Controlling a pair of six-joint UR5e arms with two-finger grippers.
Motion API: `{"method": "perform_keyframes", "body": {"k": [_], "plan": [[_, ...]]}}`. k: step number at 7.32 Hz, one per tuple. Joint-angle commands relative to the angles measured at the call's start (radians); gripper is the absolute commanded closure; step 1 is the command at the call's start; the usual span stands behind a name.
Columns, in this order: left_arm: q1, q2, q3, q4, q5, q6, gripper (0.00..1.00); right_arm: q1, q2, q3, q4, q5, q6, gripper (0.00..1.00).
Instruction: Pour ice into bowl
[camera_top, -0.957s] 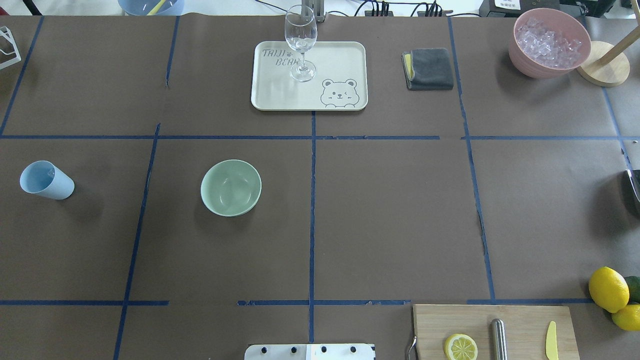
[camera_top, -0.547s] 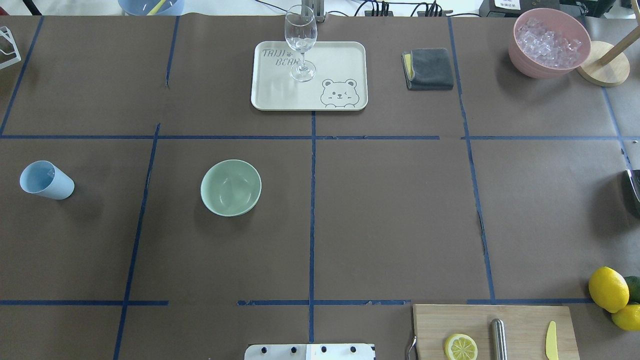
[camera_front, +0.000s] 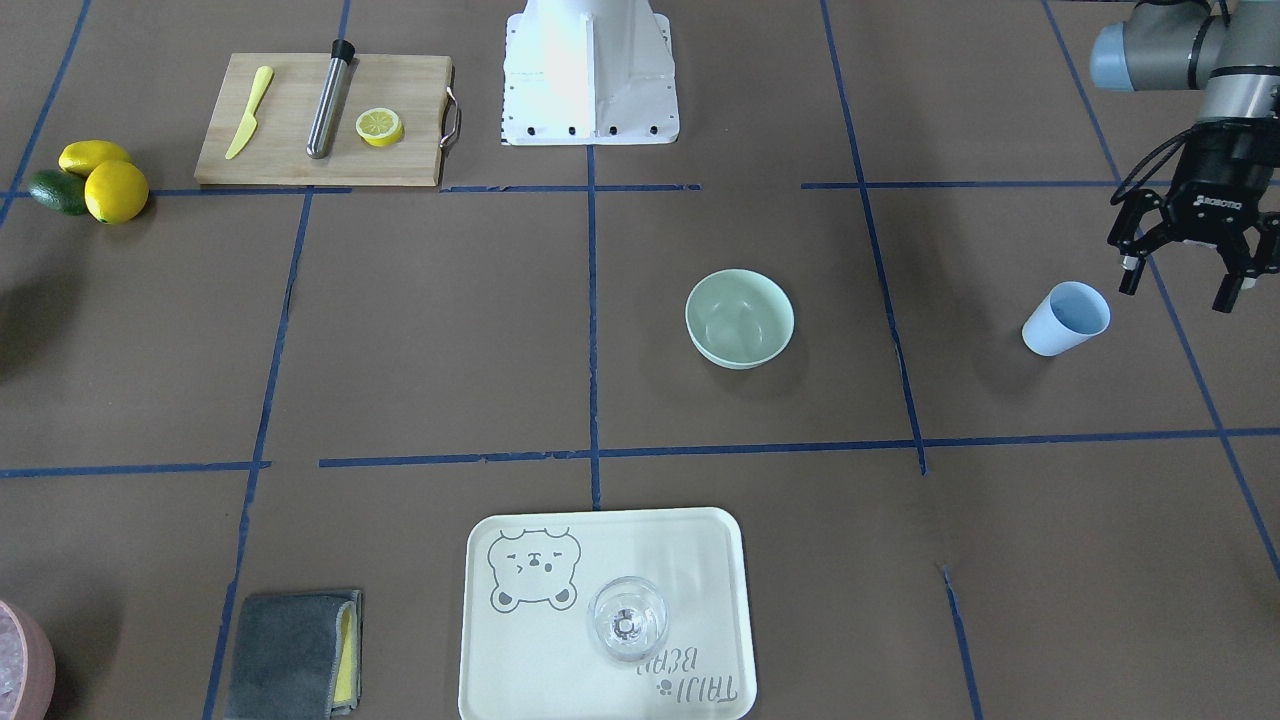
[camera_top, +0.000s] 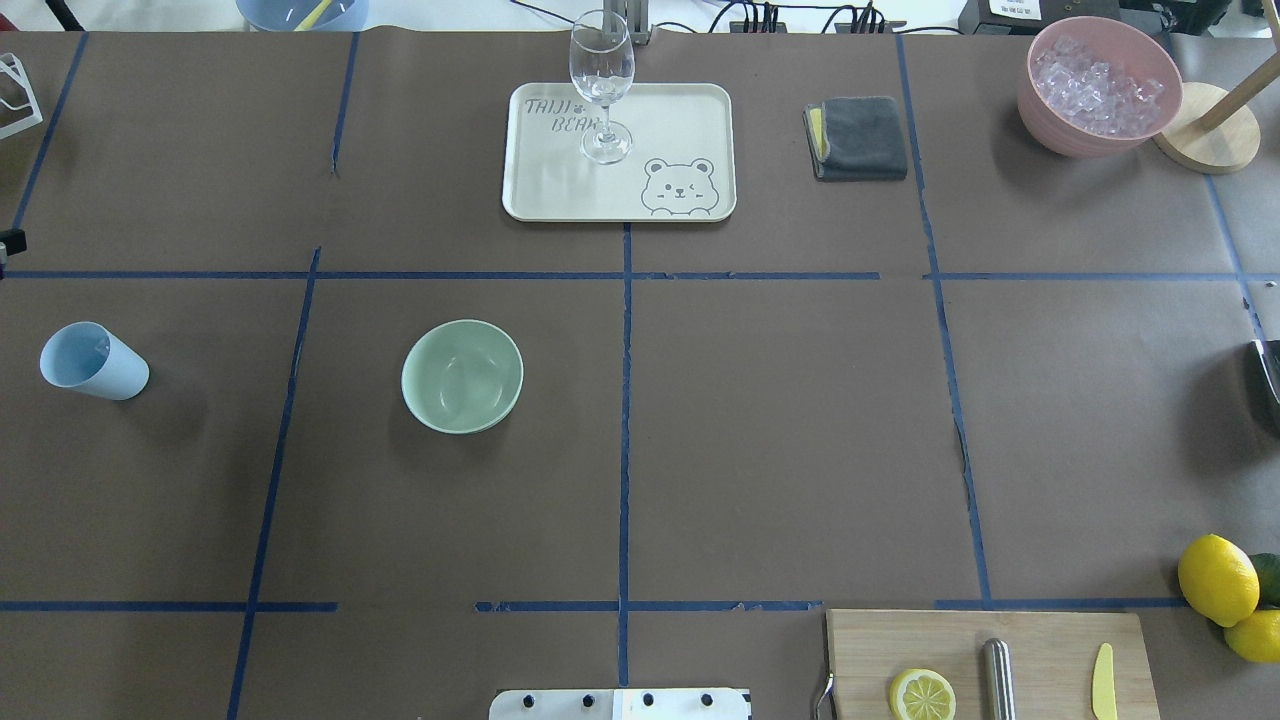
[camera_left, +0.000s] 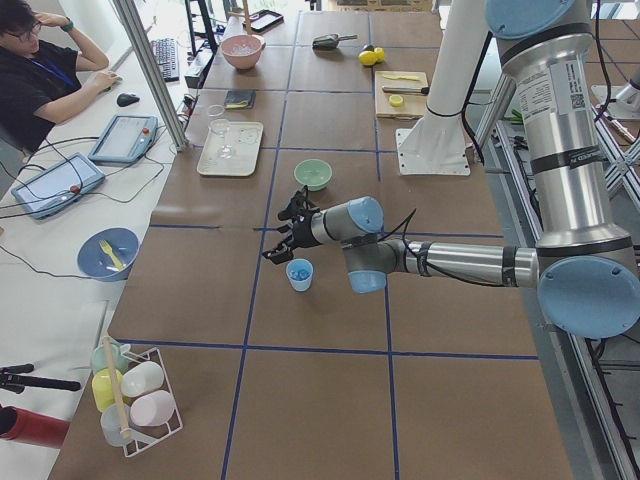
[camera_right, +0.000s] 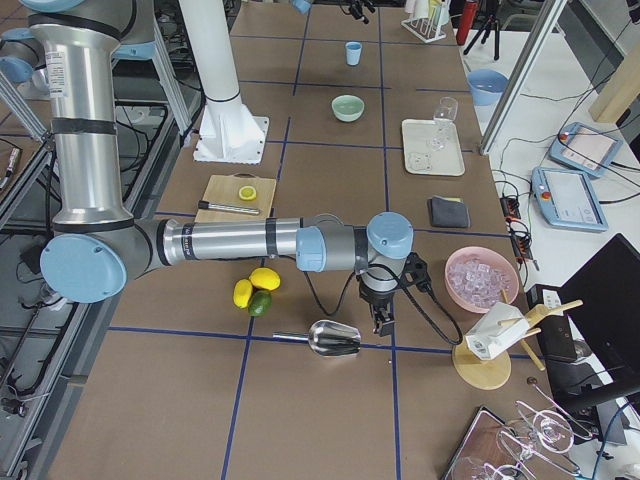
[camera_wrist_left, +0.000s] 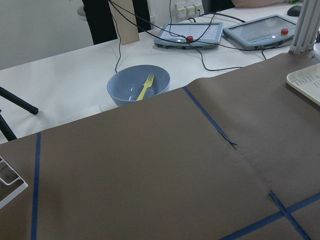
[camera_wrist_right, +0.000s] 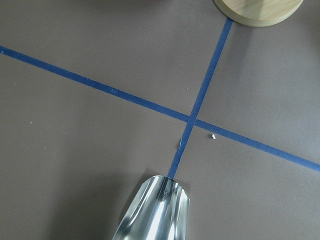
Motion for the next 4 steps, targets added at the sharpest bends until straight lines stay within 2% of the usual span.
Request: {"method": "perform_keyframes", "body": {"k": [1, 2, 4], "plan": [[0.25, 0.054, 0.0, -0.027, 0.341, -0.176, 0.0, 0.0, -0.002, 0.0, 0.0, -0.001, 0.002, 0.0], [0.34, 0.074, 0.0, -0.027, 0.462, -0.23, 0.0, 0.005, -0.003, 0.002, 0.0, -0.008, 0.009, 0.0], [0.467, 0.084, 0.05, -0.024, 0.63, -0.374, 0.0, 0.006, -0.003, 0.0, 0.0, -0.008, 0.035, 0.0]]}}
